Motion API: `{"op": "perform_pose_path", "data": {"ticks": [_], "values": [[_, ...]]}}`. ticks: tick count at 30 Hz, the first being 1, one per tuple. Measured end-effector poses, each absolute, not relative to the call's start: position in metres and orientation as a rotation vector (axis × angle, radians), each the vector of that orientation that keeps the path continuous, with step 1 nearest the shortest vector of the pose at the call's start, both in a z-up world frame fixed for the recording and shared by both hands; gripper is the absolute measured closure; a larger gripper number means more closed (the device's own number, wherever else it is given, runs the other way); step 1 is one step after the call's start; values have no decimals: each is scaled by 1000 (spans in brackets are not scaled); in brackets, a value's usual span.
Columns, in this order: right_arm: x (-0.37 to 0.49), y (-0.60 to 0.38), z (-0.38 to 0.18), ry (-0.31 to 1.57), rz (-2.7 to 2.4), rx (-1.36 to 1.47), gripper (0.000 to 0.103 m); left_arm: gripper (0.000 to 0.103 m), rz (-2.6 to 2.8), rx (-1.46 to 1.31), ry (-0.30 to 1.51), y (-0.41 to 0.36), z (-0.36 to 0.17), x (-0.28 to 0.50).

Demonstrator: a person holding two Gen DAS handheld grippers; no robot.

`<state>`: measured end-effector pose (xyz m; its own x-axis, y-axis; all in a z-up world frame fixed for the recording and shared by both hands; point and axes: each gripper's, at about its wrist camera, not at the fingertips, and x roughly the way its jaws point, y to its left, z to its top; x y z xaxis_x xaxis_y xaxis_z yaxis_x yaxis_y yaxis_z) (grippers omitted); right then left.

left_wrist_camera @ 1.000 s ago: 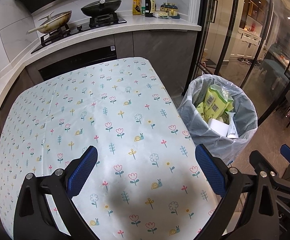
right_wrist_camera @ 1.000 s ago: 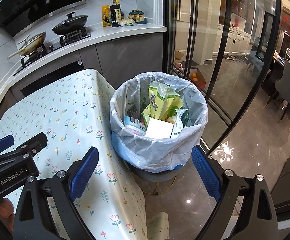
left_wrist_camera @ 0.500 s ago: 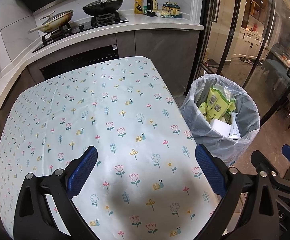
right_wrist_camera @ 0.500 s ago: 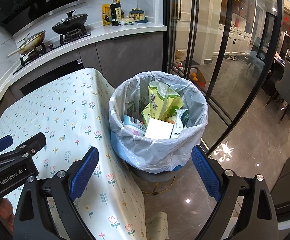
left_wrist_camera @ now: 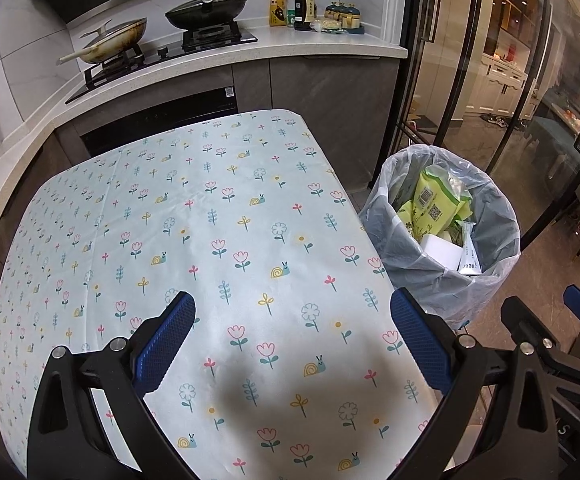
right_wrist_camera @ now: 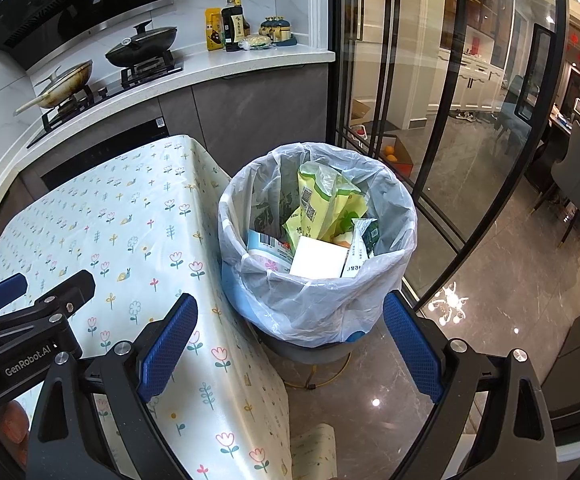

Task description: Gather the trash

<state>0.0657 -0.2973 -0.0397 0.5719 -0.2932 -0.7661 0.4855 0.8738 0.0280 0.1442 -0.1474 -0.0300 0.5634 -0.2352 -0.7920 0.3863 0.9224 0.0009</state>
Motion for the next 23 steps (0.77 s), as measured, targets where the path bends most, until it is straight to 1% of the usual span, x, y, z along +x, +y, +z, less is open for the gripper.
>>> {"op": "perform_pose_path", "data": {"ticks": [23], "values": [[68,-301,-42,851,-456,252,13,9,-374,211,897,-153,-35,145]]}}
